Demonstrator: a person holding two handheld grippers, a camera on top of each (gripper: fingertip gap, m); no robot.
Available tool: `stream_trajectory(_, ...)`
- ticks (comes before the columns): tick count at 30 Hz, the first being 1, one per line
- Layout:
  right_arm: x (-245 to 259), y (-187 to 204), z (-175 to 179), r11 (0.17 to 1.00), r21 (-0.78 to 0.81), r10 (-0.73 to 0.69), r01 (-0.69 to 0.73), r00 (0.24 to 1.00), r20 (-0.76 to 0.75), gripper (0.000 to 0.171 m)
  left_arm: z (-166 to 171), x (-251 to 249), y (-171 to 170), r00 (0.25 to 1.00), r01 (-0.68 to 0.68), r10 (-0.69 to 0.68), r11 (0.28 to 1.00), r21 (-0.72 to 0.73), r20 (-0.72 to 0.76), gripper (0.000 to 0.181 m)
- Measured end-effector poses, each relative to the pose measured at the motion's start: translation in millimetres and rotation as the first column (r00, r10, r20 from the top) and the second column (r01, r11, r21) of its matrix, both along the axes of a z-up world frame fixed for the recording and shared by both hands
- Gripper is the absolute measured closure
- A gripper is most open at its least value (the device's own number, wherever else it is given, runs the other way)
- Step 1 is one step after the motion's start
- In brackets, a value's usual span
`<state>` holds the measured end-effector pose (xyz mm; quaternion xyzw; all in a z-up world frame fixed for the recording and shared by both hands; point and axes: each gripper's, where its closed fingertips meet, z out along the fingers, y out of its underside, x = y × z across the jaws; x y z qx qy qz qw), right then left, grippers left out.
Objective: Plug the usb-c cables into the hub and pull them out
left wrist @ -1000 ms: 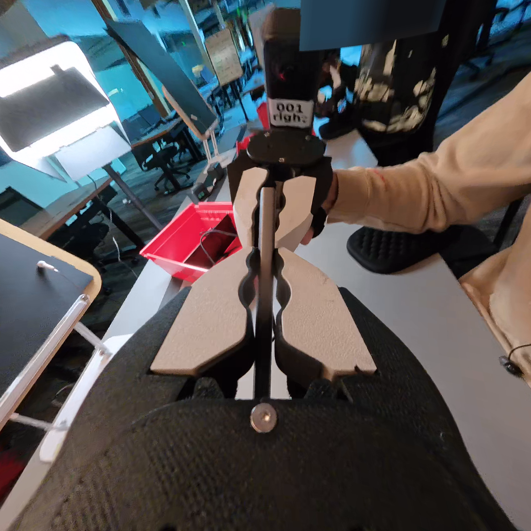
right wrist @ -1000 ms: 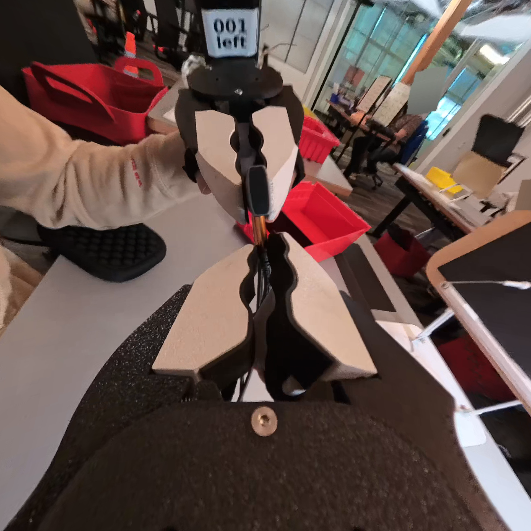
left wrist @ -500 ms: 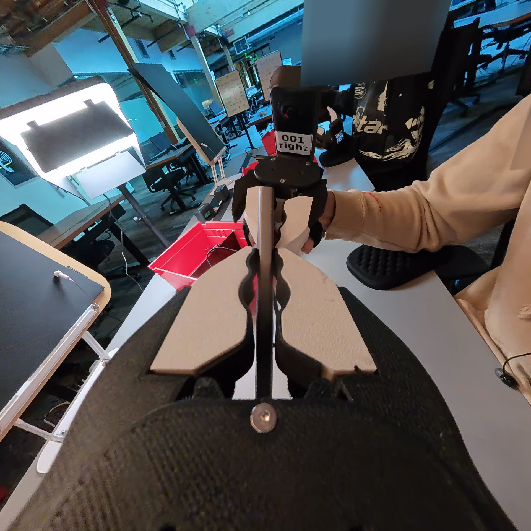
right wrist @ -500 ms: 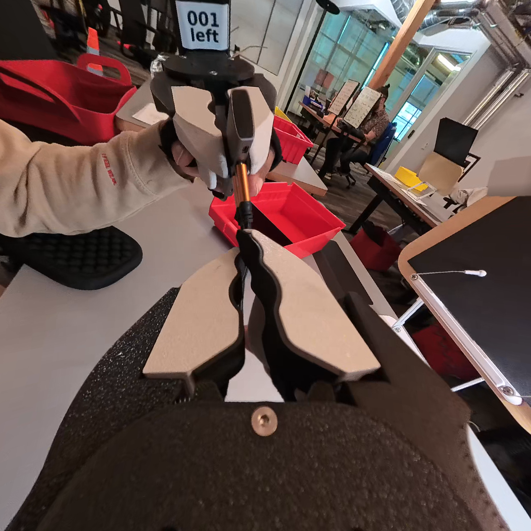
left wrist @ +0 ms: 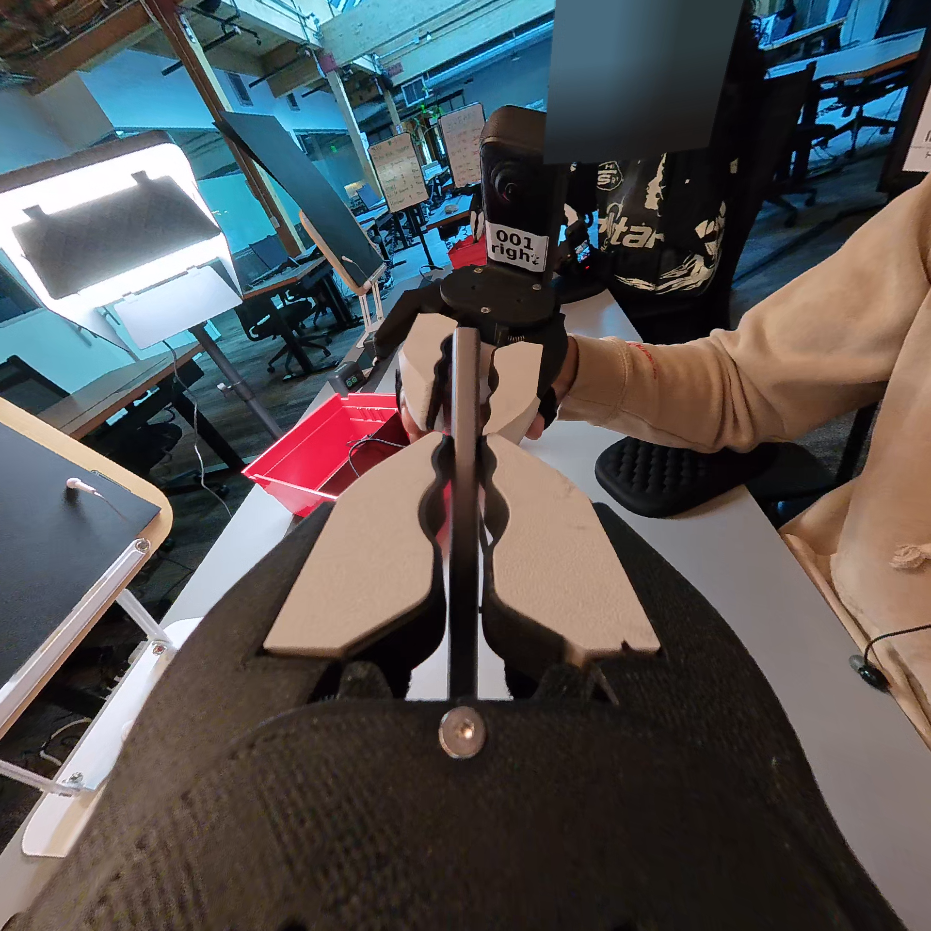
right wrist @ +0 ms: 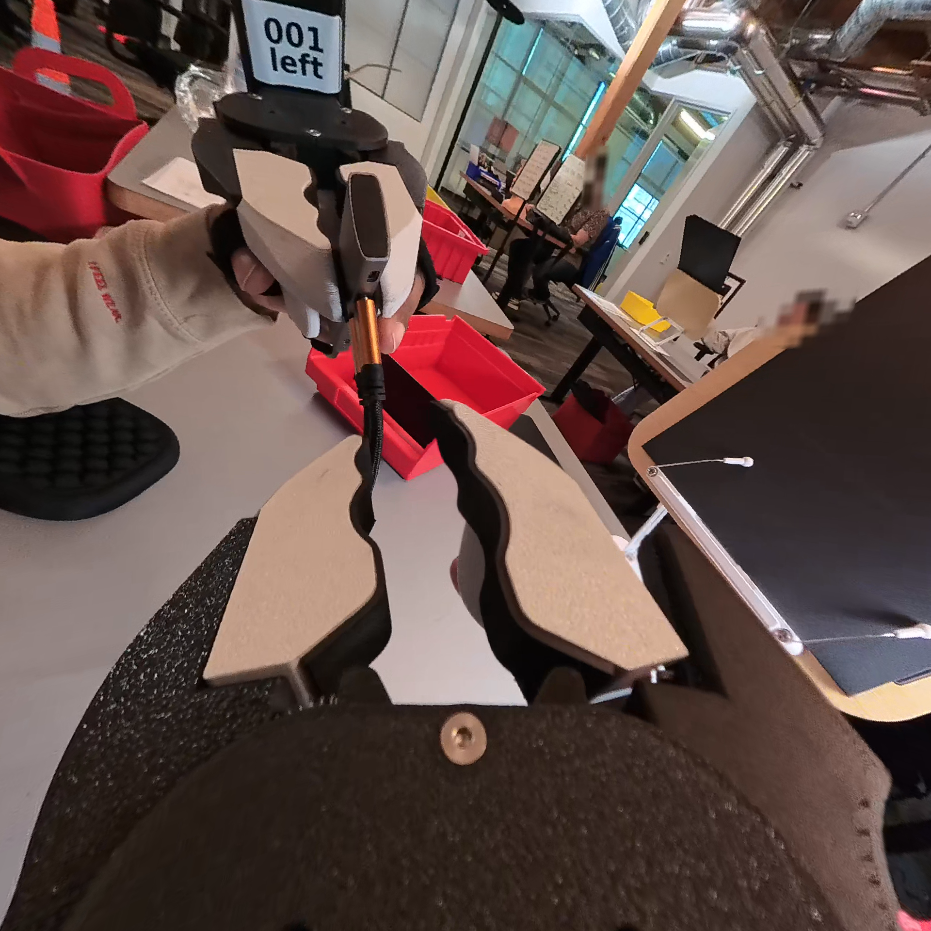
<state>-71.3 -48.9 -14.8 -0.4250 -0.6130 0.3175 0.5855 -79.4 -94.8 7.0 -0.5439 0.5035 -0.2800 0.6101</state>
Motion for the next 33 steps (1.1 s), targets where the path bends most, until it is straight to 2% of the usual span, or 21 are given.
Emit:
stream_trajectory(1,0,1,0,1.0,0.008,-0.008,0.008,1.0,0.0,0.121,0,0,0,1.0,0.0,0.0,1.0,-0.001,-0.001,0.172)
stream_trajectory(8,-1,1,3,0.998,0.055,-0.023,0.025,0.999,-0.023,0.111,0,2,-2,1.0,0.008,-0.008,1.0,0.007,-0.001,0.171)
stream_trajectory(19,-1,12,6,0.996,0.023,-0.082,0.083,0.996,-0.046,0.089,2,-1,-3,1.0,-0.007,0.007,1.0,0.021,0.001,0.172)
stream_trajectory(26,1,3,9,0.998,0.062,-0.026,0.032,0.996,-0.08,0.122,6,-6,-4,1.0,-0.014,0.013,0.999,0.031,0.013,0.172)
stream_trajectory(33,1,1,14,0.991,0.127,-0.032,0.046,0.993,-0.11,0.137,7,-6,-6,1.0,-0.013,0.012,0.999,0.04,0.009,0.172)
